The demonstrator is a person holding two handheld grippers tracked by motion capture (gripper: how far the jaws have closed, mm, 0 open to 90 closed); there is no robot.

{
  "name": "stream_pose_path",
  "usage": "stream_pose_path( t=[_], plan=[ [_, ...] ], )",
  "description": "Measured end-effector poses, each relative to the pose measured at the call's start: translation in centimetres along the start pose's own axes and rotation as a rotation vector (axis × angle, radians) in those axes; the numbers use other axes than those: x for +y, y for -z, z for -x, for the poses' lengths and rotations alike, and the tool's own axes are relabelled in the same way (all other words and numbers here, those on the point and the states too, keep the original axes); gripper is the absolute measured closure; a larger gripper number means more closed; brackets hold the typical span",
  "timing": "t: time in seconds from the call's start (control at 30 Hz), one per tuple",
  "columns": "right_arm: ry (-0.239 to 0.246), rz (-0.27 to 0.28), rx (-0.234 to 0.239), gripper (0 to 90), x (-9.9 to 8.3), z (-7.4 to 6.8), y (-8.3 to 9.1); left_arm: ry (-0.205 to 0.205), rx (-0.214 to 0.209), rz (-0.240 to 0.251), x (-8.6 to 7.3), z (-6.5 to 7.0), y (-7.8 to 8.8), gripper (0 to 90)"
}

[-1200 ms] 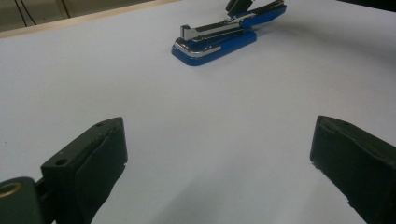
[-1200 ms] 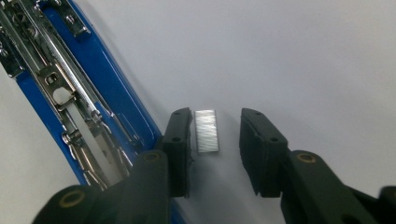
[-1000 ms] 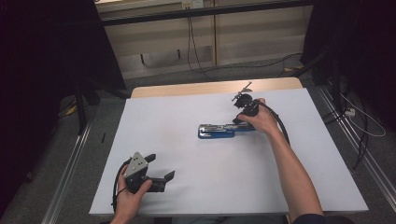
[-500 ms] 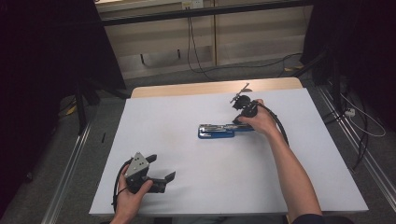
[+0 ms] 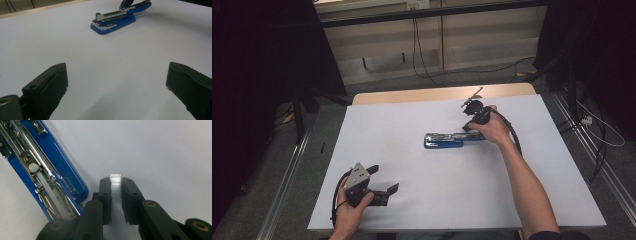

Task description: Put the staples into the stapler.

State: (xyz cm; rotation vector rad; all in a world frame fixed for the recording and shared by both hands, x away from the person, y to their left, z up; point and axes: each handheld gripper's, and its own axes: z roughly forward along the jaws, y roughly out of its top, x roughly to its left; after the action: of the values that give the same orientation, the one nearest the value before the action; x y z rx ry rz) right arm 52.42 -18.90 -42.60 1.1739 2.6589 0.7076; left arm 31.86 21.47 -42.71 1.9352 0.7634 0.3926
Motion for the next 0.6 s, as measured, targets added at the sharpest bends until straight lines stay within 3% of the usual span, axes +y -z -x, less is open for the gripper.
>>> stream_pose_path(
  t=[0.3,0.6],
  plan=[
    [0.005,0.068,-0.022,79.2,0.1,-0.11,0.74,0.013,0.004,0.0,-0.09,-0.24,-0.04,4.1],
    [-0.018,0.134,-0.011,79.1,-0.29,0.0,1.04,0.002,0.006,-0.004,-0.11,-0.2,-0.06,4.4]
  ],
)
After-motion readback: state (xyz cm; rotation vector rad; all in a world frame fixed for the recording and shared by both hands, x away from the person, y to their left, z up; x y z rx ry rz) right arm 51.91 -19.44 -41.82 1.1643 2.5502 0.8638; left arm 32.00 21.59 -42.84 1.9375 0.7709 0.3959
